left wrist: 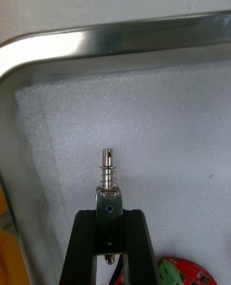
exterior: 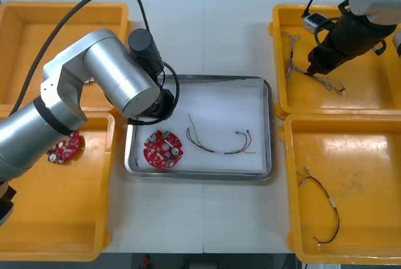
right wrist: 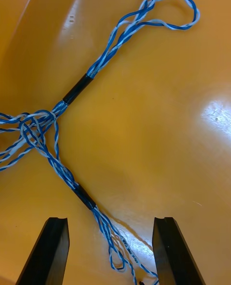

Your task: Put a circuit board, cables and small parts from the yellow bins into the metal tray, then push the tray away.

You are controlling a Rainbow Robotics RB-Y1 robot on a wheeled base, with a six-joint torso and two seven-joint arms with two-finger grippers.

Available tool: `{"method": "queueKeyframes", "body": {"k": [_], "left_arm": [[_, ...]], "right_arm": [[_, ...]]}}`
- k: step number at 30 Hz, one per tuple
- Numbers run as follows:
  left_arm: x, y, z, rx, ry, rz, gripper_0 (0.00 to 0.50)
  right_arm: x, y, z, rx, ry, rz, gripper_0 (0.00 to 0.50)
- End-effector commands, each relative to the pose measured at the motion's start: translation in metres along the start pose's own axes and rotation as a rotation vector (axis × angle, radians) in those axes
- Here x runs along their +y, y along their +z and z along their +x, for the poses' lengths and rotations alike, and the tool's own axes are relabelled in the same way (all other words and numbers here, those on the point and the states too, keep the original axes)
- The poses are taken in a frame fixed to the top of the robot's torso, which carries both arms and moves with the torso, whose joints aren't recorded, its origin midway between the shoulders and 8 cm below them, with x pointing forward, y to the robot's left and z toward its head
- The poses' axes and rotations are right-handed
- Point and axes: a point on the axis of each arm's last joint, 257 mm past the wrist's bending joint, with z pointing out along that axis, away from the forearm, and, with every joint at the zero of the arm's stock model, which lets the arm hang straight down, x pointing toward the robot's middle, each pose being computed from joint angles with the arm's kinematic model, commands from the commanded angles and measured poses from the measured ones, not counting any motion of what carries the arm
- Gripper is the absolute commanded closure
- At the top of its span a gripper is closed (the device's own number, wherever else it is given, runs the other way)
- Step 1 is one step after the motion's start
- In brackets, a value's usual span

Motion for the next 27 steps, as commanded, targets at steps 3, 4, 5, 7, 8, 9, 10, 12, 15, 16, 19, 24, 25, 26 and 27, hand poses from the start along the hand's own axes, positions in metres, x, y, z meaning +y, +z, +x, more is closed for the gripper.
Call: {"method": "queueKeyframes", "body": {"k": [3, 4, 5, 7, 8, 9, 10, 12, 15, 16, 19, 24, 25, 26, 27], "left_arm": [[-0.011, 0.001, 0.004, -0.007, -0.008, 0.015, 0.0], [-0.012, 0.001, 0.004, -0.008, -0.012, 0.017, 0.0], [-0.012, 0.001, 0.003, -0.009, -0.018, 0.018, 0.0], [-0.014, 0.001, 0.003, -0.013, -0.027, 0.022, 0.0], [-0.015, 0.0, 0.002, -0.017, -0.034, 0.026, 0.0], [-0.015, 0.0, 0.003, -0.015, -0.036, 0.026, 0.0], [-0.016, -0.002, 0.002, -0.018, -0.038, 0.028, 0.0], [-0.018, -0.004, 0.001, -0.023, -0.044, 0.034, 0.0], [-0.023, -0.009, 0.001, -0.03, -0.046, 0.045, 0.0], [-0.027, -0.012, 0.0, -0.035, -0.046, 0.053, 0.0], [-0.03, -0.022, 0.001, -0.033, -0.052, 0.056, 0.0], [-0.023, -0.046, 0.002, -0.02, -0.065, 0.042, 0.0], [-0.021, -0.054, 0.001, -0.019, -0.065, 0.042, 0.0], [-0.018, -0.062, -0.001, -0.023, -0.064, 0.042, 0.0], [-0.015, -0.065, -0.001, -0.02, -0.065, 0.036, 0.0]], "right_arm": [[0.007, 0.006, -0.007, -0.027, -0.062, -0.004, 0.0], [0.008, 0.008, -0.005, -0.023, -0.065, -0.003, 0.0], [0.008, 0.011, -0.003, -0.018, -0.072, 0.001, 0.0], [0.008, 0.013, -0.002, -0.014, -0.077, 0.008, 0.0], [0.007, 0.015, 0.0, -0.01, -0.082, 0.016, 0.0], [0.007, 0.017, 0.001, -0.008, -0.083, 0.017, 0.0], [0.008, 0.019, 0.001, -0.011, -0.082, 0.016, 0.0], [0.009, 0.022, 0.004, -0.012, -0.078, 0.015, 0.0], [0.009, 0.025, 0.007, -0.01, -0.079, 0.014, 0.0], [0.009, 0.025, 0.008, -0.008, -0.077, 0.013, 0.0], [0.009, 0.027, 0.011, -0.004, -0.074, 0.013, 0.0], [0.008, 0.032, 0.016, 0.0, -0.076, 0.016, 0.0], [0.007, 0.034, 0.017, -0.002, -0.075, 0.02, 0.0], [0.007, 0.034, 0.017, -0.006, -0.074, 0.021, 0.0], [0.008, 0.035, 0.017, -0.006, -0.074, 0.02, 0.0]]}}
